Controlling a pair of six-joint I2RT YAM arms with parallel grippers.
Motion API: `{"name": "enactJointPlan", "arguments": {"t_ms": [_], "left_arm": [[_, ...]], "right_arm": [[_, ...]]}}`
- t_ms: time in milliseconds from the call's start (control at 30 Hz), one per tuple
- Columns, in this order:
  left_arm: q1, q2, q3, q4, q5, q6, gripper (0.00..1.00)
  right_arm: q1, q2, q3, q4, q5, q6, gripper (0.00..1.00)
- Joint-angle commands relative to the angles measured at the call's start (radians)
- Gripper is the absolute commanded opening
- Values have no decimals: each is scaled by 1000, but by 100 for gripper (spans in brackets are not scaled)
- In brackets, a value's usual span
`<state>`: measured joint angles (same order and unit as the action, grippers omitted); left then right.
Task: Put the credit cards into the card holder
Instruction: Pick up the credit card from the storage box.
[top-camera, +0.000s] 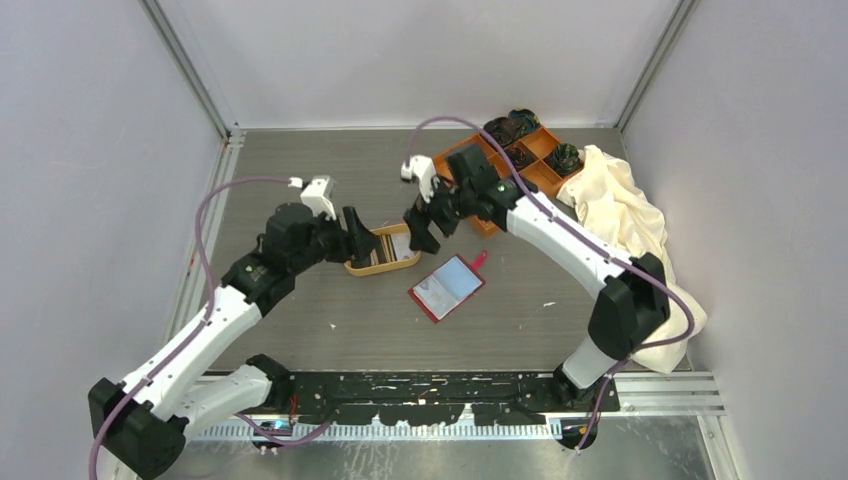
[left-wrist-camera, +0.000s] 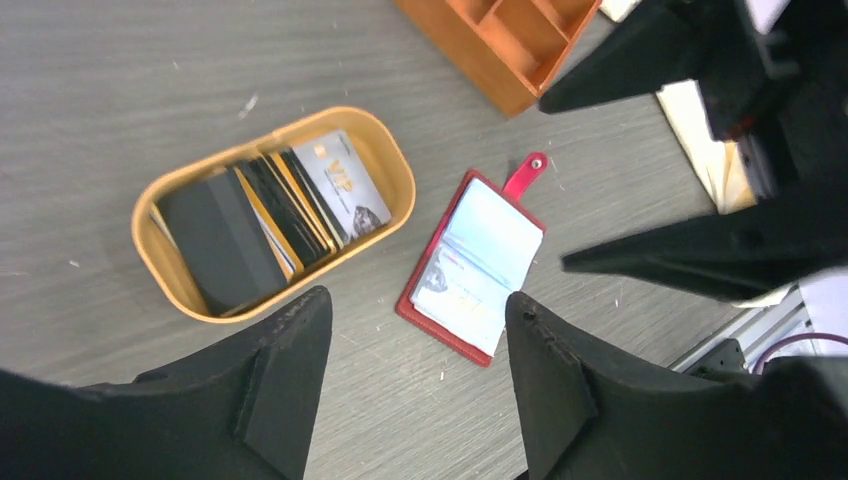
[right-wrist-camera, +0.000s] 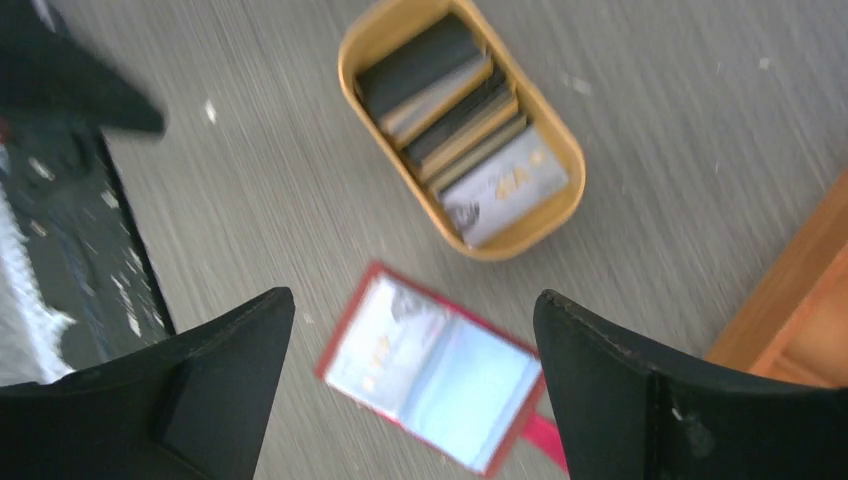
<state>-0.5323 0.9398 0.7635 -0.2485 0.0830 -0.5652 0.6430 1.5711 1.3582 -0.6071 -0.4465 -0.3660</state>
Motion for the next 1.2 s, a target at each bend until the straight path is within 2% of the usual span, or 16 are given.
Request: {"name": "enactJointPlan", "arguments": {"t_ms": [0,133,200,300,400,533,767,800,933,1167], "left_arm": [[14,26,222,-267,-3,181,66],[15,57,323,-413,-105,321,71],[18,62,310,-428,-186,385,76],[20,48,235,-382,-293,444,77],[31,41,220,-388,-240,449,77],[52,-1,183,-369,-258,450,76],[63,17,180,-373,-227,456,73],[67,18,179,-372,-221,456,73],[77,16,177,-371,-205,455,72],[82,24,177,-369,-185,453,71]], "right_arm": [[-23,154,199,26,-214,300,90],[-24,295,294,102,-175,533,78],[-23,360,331,103,-158,593,73],[-19,420,343,123,-128,651,70],[-11,465,352,135,-65,698,69],[-5,530,383,135,-48,780,66],[15,620,423,126,-9,820,57],[15,631,428,123,-4,821,54],[16,670,452,107,12,822,52],[25,701,449,131,-57,836,53]]}}
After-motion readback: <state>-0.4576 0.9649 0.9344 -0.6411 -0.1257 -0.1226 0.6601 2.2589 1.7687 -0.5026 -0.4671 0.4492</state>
